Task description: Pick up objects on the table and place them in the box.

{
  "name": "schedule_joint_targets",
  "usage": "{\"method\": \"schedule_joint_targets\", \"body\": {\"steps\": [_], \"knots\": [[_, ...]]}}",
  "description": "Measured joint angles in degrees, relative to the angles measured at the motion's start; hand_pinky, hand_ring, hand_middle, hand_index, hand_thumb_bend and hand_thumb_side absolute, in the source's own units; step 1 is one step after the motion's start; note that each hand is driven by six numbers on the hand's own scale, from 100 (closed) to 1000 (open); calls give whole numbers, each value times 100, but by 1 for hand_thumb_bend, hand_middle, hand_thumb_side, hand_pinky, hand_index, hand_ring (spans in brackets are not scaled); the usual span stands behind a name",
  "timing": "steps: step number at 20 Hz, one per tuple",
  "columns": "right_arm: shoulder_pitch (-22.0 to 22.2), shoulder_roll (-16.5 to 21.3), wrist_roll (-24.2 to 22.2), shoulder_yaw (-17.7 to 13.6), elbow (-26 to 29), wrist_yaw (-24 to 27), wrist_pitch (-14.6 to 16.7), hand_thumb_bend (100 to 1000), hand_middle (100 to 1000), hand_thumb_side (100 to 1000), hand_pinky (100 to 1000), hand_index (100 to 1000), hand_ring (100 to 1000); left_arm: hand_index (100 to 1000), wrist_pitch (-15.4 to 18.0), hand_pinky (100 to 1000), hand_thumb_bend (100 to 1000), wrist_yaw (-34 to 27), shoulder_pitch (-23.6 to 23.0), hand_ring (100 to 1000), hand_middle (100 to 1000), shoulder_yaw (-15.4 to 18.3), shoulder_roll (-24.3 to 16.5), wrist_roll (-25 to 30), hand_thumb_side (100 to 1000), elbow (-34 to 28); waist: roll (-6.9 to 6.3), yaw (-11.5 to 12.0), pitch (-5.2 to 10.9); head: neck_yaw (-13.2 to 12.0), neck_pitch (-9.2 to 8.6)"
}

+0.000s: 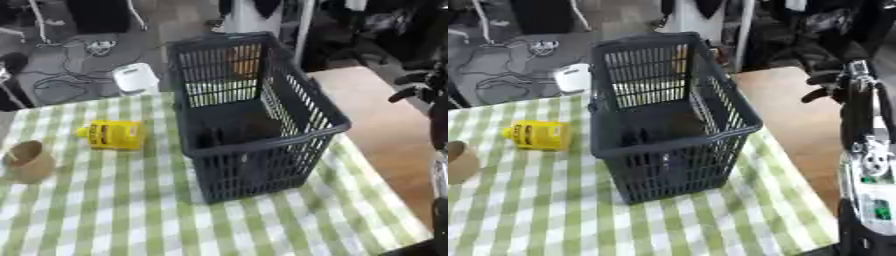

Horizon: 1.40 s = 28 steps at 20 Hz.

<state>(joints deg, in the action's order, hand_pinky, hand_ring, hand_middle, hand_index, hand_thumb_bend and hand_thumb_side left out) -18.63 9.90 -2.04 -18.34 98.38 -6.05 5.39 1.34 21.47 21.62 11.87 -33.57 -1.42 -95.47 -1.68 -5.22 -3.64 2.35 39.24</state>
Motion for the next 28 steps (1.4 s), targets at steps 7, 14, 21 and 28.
{"method": "schedule_joint_targets", "body": {"steps": [7,14,21,28], "knots": [[7,0,28,-30,19,0,-14,100,610,669,445,704,579,775,-246,649,509,65,-398,623,688,224,309,-500,541,-152,2,12,0,-434,12],[28,0,33,-33,34,0,-13,100,610,672,445,704,578,771,-293,654,505,267,-451,625,688,249,394,-366,531,-171,2,8,0,-722,150],[28,0,45,-35,34,0,-19,100,610,675,444,704,578,764,-267,654,503,332,-451,621,663,246,423,-234,529,-201,2,2,-1,-735,253],[28,0,56,-36,34,1,-14,100,610,674,444,704,578,762,-259,655,498,347,-451,620,653,245,443,-182,528,-207,2,-14,-4,-791,310]]}}
